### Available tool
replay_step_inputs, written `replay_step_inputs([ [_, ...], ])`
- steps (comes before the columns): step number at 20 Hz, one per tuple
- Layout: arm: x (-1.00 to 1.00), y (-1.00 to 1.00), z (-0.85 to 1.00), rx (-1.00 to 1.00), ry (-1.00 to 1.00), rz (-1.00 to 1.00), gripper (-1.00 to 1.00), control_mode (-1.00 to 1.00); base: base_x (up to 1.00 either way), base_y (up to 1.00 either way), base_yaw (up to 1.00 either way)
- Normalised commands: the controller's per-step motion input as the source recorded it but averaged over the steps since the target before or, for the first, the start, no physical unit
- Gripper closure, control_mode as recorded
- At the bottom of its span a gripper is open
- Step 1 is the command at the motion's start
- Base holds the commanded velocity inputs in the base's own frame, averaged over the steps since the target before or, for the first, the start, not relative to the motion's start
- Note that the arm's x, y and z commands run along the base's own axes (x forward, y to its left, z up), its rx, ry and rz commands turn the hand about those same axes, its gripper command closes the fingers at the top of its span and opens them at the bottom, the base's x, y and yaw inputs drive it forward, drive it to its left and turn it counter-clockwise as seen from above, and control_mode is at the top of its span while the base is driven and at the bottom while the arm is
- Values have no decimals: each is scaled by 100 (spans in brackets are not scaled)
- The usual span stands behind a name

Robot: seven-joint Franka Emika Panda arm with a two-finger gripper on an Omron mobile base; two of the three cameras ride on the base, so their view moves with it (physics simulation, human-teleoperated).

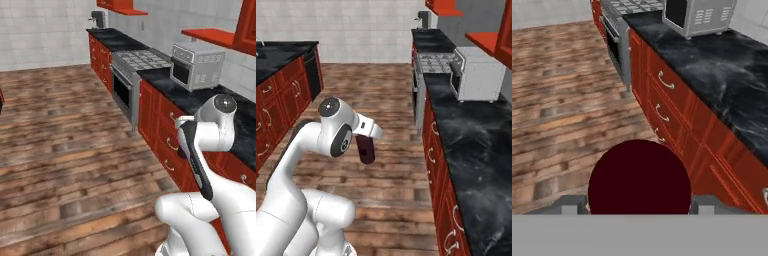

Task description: Place the drinks on the dining counter in a tight cluster.

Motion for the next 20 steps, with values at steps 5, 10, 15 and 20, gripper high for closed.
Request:
replay_step_inputs([
  [5,0,0,0,0,0,0,100,100,19,21,72],
  [10,0,0,0,0,0,0,100,100,42,23,52],
  [15,0,0,0,0,0,0,100,100,85,22,17],
  [20,0,0,0,0,0,0,100,100,90,22,14],
])
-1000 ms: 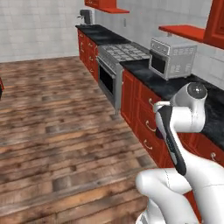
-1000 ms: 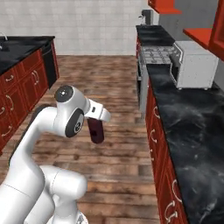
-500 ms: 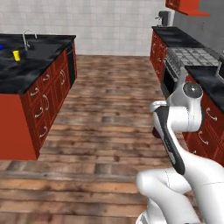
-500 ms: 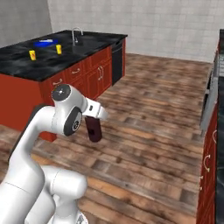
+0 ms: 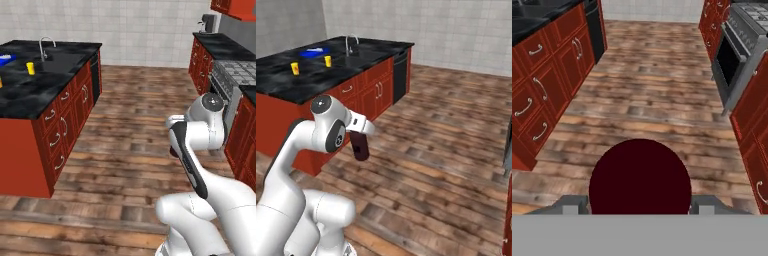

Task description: Place the drinks on the dining counter in a tight cluster.

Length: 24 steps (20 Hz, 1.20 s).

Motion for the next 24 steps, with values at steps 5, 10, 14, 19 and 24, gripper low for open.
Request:
replay_step_inputs([
  [5,0,0,0,0,0,0,100,100,91,21,16],
  [10,0,0,0,0,0,0,100,100,90,20,17],
  [14,0,0,0,0,0,0,100,100,89,19,19],
  [19,0,0,0,0,0,0,100,100,89,19,19],
  [24,0,0,0,0,0,0,100,100,90,18,15],
])
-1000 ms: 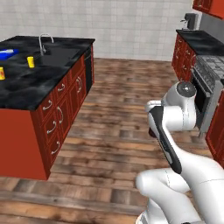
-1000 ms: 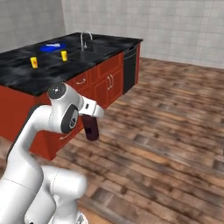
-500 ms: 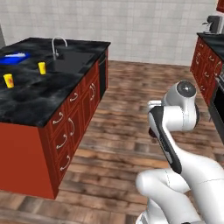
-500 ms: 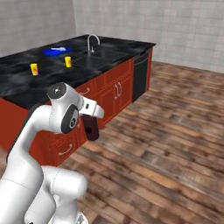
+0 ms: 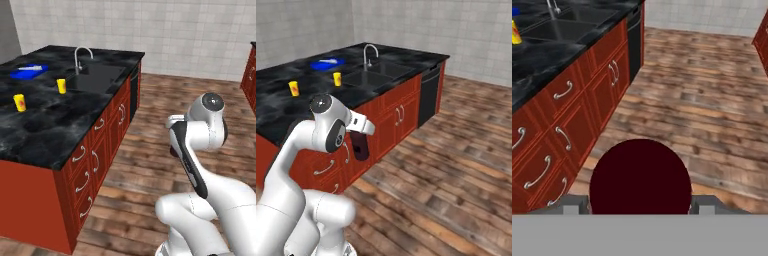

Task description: Place the drinks on the dining counter in a tight cluster.

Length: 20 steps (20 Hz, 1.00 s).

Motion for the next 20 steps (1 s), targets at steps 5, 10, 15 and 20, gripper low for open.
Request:
replay_step_inputs([
  [5,0,0,0,0,0,0,100,100,90,18,18],
  [10,0,0,0,0,0,0,100,100,86,14,23],
  [15,0,0,0,0,0,0,100,100,75,8,40],
  [20,0,0,0,0,0,0,100,100,64,3,51],
])
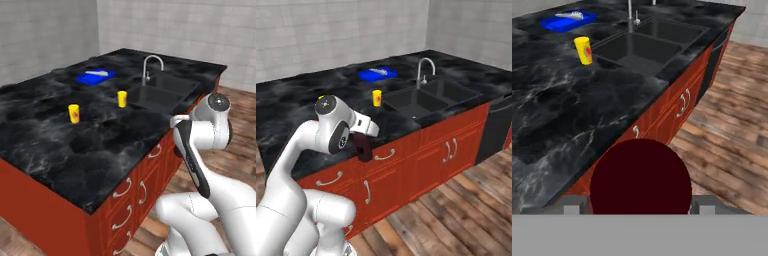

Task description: Place the drinks on the dining counter in a tight cluster.

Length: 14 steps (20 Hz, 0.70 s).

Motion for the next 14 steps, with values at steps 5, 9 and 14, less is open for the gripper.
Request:
replay_step_inputs([
  [5,0,0,0,0,0,0,100,100,57,-1,58],
  [9,0,0,0,0,0,0,100,100,52,-10,53],
  [14,0,0,0,0,0,0,100,100,46,-33,25],
])
